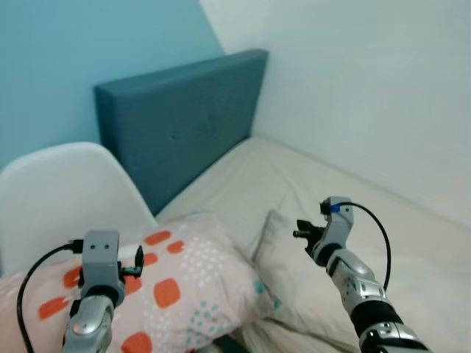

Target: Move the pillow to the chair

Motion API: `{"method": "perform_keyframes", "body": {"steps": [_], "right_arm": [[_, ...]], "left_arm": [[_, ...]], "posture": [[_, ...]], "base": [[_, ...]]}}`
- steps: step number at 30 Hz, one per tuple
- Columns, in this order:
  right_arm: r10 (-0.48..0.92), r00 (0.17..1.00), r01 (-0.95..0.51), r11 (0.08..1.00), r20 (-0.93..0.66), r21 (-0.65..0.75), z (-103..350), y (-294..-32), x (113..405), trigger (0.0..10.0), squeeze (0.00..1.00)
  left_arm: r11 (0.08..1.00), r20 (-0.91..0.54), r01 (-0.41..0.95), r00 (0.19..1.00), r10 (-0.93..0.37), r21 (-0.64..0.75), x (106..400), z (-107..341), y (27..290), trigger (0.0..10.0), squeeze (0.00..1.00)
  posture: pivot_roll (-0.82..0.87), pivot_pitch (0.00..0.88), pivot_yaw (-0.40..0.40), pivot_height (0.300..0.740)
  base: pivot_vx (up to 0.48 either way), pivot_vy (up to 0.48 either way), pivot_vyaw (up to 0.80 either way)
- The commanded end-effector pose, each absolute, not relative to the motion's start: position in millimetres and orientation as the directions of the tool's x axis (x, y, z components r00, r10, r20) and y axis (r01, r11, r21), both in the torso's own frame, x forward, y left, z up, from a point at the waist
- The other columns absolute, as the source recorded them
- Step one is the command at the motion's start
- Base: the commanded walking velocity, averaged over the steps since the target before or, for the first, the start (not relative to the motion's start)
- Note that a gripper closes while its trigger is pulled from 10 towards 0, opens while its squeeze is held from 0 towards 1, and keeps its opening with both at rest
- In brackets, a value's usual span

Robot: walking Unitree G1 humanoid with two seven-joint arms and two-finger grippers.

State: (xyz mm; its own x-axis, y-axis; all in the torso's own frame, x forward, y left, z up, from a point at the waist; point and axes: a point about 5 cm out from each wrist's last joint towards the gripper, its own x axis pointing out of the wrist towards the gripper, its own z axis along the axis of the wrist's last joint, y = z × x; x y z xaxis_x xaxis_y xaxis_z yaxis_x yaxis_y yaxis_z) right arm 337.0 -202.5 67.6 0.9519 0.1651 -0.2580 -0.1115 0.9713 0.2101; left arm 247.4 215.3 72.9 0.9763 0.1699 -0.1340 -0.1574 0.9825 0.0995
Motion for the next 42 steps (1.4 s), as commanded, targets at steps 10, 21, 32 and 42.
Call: {"method": "perform_keyframes", "body": {"steps": [10, 21, 32, 42], "right_arm": [[0.097, 0.96, -0.046, 0.981, -0.264, 0.19, 71.3, -217.6, 338.0, 10.0, 0.0], [0.099, 0.965, -0.05, 0.978, -0.241, 0.201, 77.8, -220.4, 341.3, 10.0, 0.0], [0.083, 0.963, -0.032, 0.98, -0.255, 0.197, 75.2, -217.9, 340.9, 10.0, 0.0], [0.048, 0.962, 0.0, 0.984, -0.27, 0.177, 75.0, -225.7, 340.5, 10.0, 0.0]], "left_arm": [[0.982, -0.146, -0.144, 0.976, 0.161, 0.121, 246.3, 69.3, 214.9, 10.0, 0.0], [0.981, -0.154, -0.149, 0.974, 0.167, 0.126, 247.4, 68.6, 217.3, 10.0, 0.0], [0.98, -0.152, -0.146, 0.974, 0.166, 0.137, 245.7, 71.2, 217.2, 10.0, 0.0], [0.979, -0.157, -0.15, 0.973, 0.17, 0.136, 245.1, 70.7, 218.3, 10.0, 0.0]], "posture": [[0.04, 0.0, -0.125, 0.74], [0.02, 0.0, -0.118, 0.74], [0.03, 0.0, -0.121, 0.74], [0.02, 0.0, -0.123, 0.74]], "base": [[0.0, 0.0, -0.8], [0.0, 0.0, -0.8], [0.0, -0.436, 0.0], [0.0, -0.465, 0.0]]}}
